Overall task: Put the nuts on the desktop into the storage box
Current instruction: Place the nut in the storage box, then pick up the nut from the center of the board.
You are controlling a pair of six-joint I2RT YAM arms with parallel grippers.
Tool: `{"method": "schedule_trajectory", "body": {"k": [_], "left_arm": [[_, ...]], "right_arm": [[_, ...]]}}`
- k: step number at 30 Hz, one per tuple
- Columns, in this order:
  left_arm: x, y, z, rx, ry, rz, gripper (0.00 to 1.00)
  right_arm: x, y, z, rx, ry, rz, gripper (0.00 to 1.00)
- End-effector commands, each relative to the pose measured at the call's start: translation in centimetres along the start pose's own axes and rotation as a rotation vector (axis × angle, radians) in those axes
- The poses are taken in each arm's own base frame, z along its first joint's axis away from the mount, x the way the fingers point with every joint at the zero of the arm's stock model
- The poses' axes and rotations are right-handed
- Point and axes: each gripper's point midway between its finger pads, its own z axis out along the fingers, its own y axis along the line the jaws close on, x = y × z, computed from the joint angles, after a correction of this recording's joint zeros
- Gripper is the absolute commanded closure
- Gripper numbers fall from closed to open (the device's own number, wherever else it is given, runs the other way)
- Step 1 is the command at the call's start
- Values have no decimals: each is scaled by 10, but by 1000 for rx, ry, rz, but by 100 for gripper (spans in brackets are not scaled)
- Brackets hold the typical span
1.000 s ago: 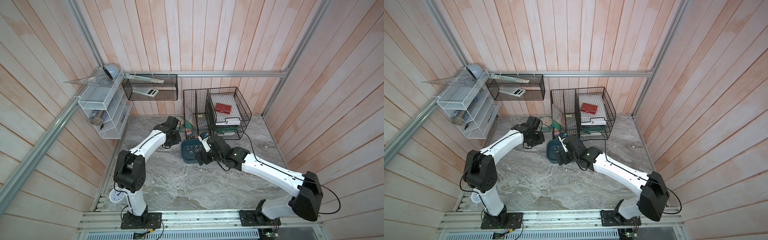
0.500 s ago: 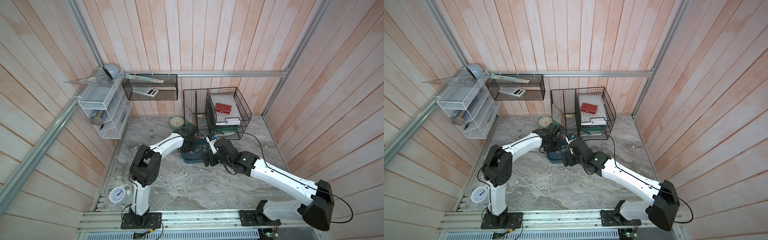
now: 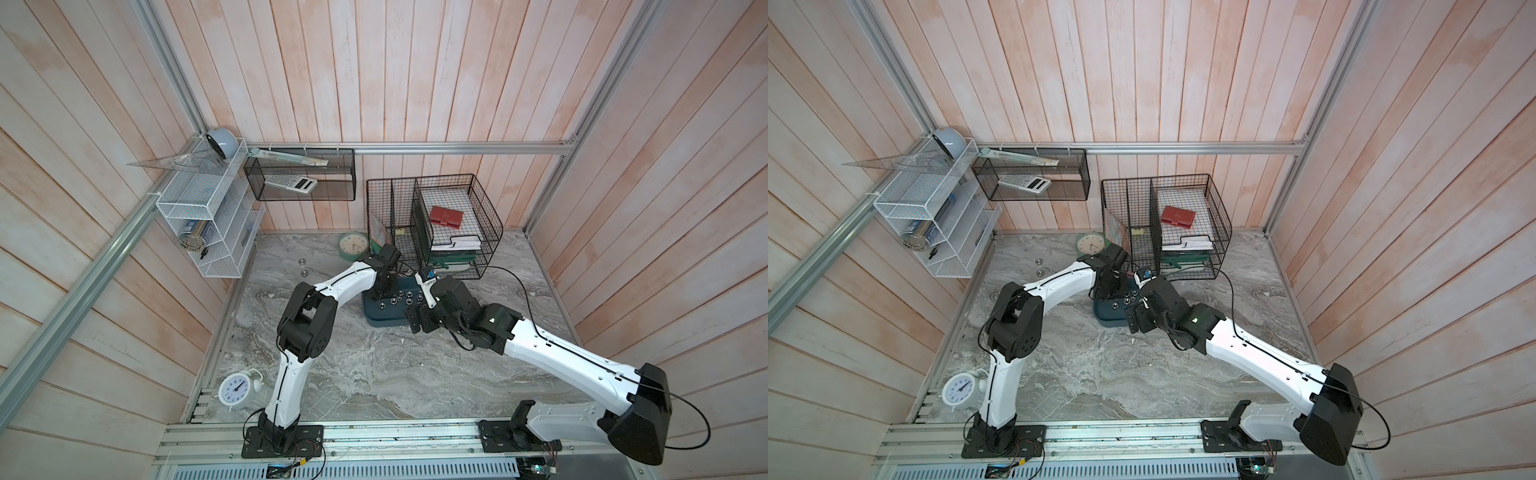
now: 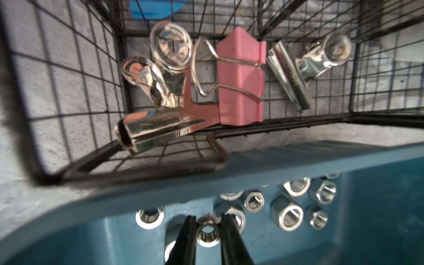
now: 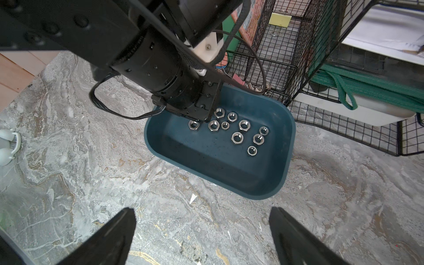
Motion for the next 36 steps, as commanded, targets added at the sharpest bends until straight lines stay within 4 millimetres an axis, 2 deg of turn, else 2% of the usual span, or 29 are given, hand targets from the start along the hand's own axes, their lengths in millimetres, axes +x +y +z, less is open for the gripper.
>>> {"method": "schedule_trajectory", "body": {"k": [1, 5, 7, 11, 18, 23, 28, 31, 34, 36], "left_arm": [[0, 1, 5, -14, 13, 19, 79], [1, 2, 6, -19, 18, 22, 78], [1, 2, 6, -19, 19, 24, 73], [1, 1, 4, -16, 17, 24, 68], [-8, -7, -16, 16, -15, 20, 68], [-13, -14, -34, 49, -37, 22, 40], [-16, -18, -51, 69, -62, 23, 24], [-19, -18, -61, 69, -75, 23, 10], [-22, -17, -73, 64, -94, 25, 1], [-25, -15, -81, 65, -109, 23, 0]], "right_arm": [[5, -6, 1, 27, 14, 6, 2], [5, -6, 3, 27, 16, 2, 2], [5, -5, 4, 26, 18, 0, 2], [4, -4, 6, 23, 22, -3, 2], [3, -3, 9, 21, 24, -9, 2], [1, -3, 11, 18, 23, -8, 2], [-4, -2, 13, 10, 15, -9, 2], [-6, -1, 15, 4, 15, -12, 2], [-10, 1, 16, -4, 10, -16, 2], [-12, 3, 18, -9, 11, -21, 2]]}}
